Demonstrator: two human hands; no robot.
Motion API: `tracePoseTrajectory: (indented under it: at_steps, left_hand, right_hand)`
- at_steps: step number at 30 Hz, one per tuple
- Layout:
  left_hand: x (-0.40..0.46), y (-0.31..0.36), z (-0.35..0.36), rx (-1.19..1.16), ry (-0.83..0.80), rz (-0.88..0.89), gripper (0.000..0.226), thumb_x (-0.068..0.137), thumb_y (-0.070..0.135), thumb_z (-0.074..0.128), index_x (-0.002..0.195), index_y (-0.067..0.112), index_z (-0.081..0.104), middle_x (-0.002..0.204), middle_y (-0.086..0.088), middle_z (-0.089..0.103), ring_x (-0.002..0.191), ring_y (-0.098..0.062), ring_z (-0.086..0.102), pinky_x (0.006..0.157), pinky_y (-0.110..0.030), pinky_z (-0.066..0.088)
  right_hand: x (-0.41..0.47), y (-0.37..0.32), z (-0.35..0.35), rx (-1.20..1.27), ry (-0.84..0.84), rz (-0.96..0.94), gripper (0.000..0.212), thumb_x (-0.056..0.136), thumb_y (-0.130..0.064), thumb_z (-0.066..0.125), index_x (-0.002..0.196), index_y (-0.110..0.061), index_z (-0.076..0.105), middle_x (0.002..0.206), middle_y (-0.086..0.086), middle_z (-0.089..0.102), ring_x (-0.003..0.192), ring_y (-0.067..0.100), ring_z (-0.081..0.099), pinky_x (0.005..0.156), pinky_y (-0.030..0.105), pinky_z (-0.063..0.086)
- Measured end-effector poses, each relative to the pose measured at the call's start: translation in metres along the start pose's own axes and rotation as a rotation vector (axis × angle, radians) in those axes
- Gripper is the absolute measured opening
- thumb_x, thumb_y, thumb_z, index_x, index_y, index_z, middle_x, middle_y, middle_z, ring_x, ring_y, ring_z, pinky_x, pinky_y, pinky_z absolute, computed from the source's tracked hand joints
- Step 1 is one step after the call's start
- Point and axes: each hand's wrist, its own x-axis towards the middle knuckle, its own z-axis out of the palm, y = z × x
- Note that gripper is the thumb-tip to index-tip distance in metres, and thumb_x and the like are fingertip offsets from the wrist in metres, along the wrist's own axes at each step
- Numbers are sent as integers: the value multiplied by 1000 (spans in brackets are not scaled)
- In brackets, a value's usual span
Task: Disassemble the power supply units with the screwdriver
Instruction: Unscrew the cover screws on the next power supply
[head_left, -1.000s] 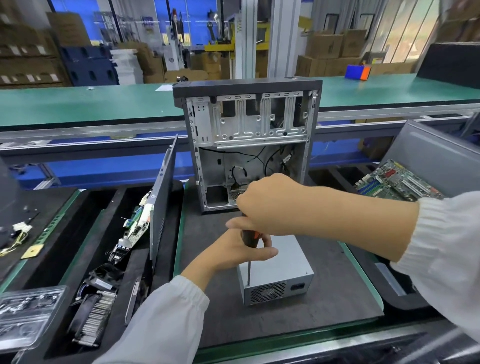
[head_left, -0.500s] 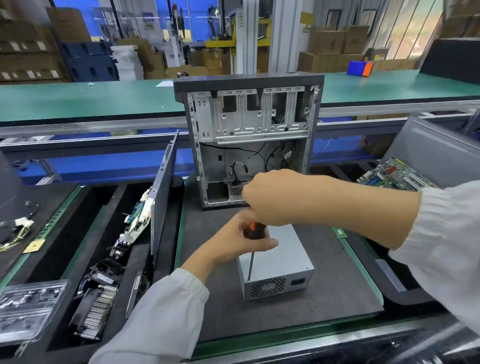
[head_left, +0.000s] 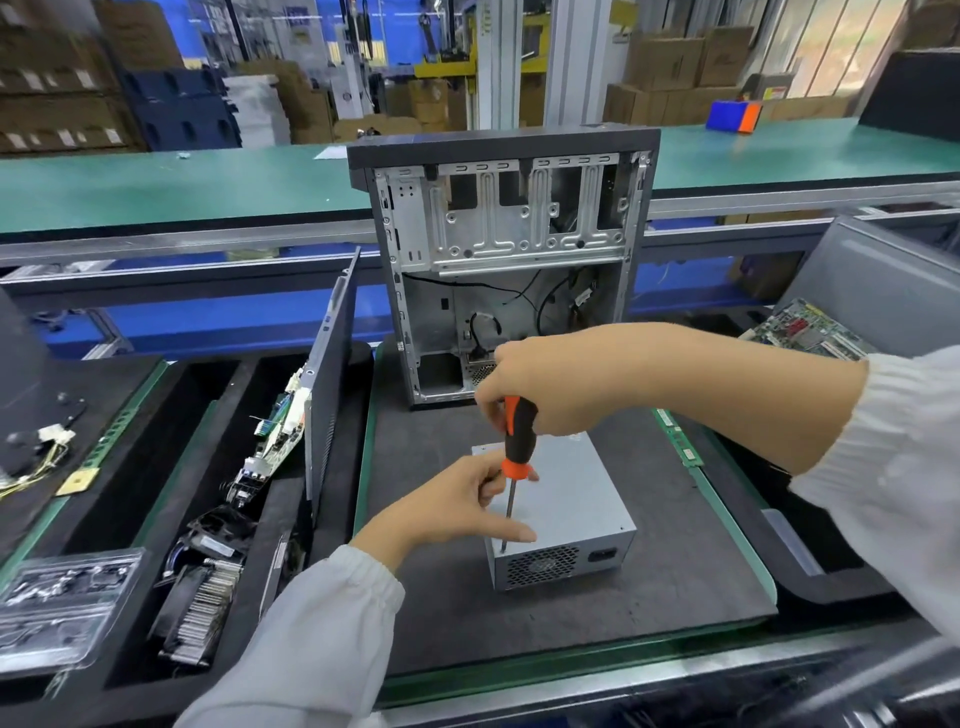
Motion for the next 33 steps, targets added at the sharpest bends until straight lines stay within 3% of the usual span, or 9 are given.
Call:
tracePoseTrajectory:
  at_steps: [2,6,9,13,19,23,26,29,33]
  left_hand:
    - [-7,-16,2,94,-23,-26,37,74,29,84,105,25,64,72,0,27,65,-17,27,62,-30,22]
    - [-19,-36,6,145,12,-21,17,78,28,80,89,23,69,64,17,41,62,-6,29,59,-20,25]
    - [-22,-42,10,102,75,0,9,79,23,80,83,22,71,70,22,53,61,-4,34,59,-13,29]
    - [-22,-45,12,53,117,-4,8,79,21,81,82,21,74,73,17,56,61,-3,34,60,-15,29]
    - [-18,-42,18,55,136,28,7,80,20,80,86,22,77,86,-15,62,62,-6,36,59,-17,28]
    - [-17,-40,18,86,148,17,6,79,21,80,82,20,76,87,-15,62,65,-9,39,61,-21,31]
    - [-17,-41,17,106,142,20,7,79,18,80,83,14,75,70,11,56,59,-4,34,60,-17,29]
    - [-19,-41,18,117,151,22,10,80,14,79,85,7,75,62,25,51,56,-2,36,57,-14,28]
    - [-21,-39,20,25,131,7,5,82,3,75,83,0,72,71,22,61,63,7,50,64,-8,34]
  right_hand:
    - [0,3,0,89,10,-53,23,88,-24,62,110,-25,56,97,-6,51,72,7,48,56,24,39]
    - [5,2,5,295,66,98,58,85,-64,52,108,-10,52,73,4,69,51,13,67,42,20,41]
    - [12,-1,10,277,180,92,48,94,-49,50,106,-3,56,64,5,62,39,12,52,30,12,34]
    - [6,2,1,235,102,-44,26,92,-31,58,113,-19,50,84,-10,54,60,2,48,48,18,37]
    - [0,9,-12,259,-24,-195,32,82,0,62,104,-23,58,94,-12,58,60,-16,50,48,3,36]
    - [1,9,-13,250,-32,-202,32,81,2,62,105,-21,60,86,-16,54,62,-15,51,47,5,36]
    - [-1,9,-12,217,42,-161,26,83,-27,70,105,-25,57,88,-14,57,73,2,55,56,18,38]
    - [2,8,-4,119,83,18,53,82,-68,53,98,-17,53,80,1,67,64,12,66,53,26,39]
    - [3,0,7,145,9,119,64,87,-71,37,93,-8,51,65,5,63,40,17,64,45,23,40]
